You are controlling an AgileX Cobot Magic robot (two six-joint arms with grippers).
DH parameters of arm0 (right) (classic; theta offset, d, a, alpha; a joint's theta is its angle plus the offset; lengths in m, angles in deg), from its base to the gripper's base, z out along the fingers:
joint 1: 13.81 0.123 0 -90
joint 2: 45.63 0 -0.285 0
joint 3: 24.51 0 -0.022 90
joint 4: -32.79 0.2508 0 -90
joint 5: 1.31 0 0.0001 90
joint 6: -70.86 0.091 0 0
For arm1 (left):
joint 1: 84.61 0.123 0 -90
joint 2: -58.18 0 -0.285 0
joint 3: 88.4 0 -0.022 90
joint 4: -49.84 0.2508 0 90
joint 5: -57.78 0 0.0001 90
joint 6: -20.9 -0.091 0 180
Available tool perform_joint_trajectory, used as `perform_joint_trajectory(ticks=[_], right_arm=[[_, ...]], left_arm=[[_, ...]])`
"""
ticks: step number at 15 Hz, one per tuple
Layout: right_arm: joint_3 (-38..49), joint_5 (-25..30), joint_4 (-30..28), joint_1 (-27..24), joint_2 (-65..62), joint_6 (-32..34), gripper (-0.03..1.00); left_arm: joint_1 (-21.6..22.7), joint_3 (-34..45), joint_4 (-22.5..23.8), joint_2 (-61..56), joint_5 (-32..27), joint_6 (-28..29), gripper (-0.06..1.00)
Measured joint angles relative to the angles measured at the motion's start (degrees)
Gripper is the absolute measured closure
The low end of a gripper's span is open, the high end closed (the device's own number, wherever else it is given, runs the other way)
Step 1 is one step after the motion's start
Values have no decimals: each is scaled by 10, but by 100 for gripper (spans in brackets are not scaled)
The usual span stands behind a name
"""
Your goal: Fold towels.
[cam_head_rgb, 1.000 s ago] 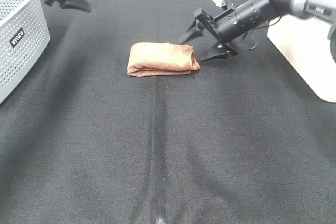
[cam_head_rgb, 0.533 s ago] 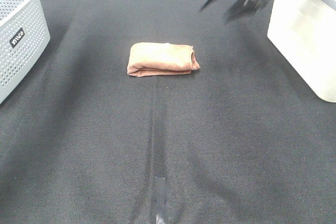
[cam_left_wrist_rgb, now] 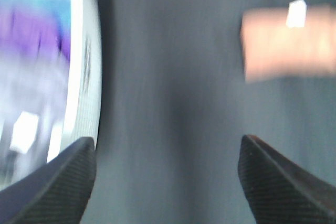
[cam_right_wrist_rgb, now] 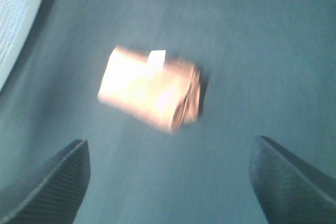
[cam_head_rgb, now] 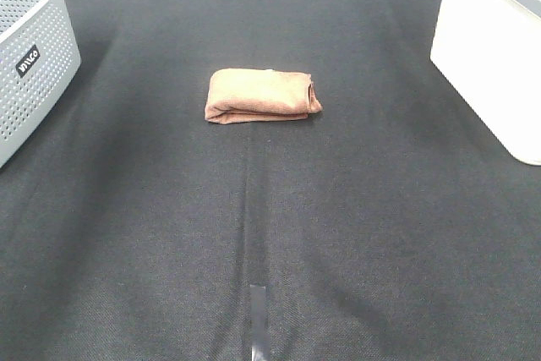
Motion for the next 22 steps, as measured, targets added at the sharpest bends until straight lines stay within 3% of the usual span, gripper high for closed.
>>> perform_joint_trajectory(ticks=[6,14,18,22], right_arm=[[345,1,-19,0,-341,-11,18],[749,3,-90,0,-811,-14,18],[858,-42,-145,0,-1035,10,18],[896,-80,-166,0,-1087,19,18]], left_arm=[[0,333,-9,-360,-2,5,23],[0,546,-38,-857,-3,5,23],[0,618,-58,-925,-1,-46,23],[0,709,-58,-925,74,-103,23]])
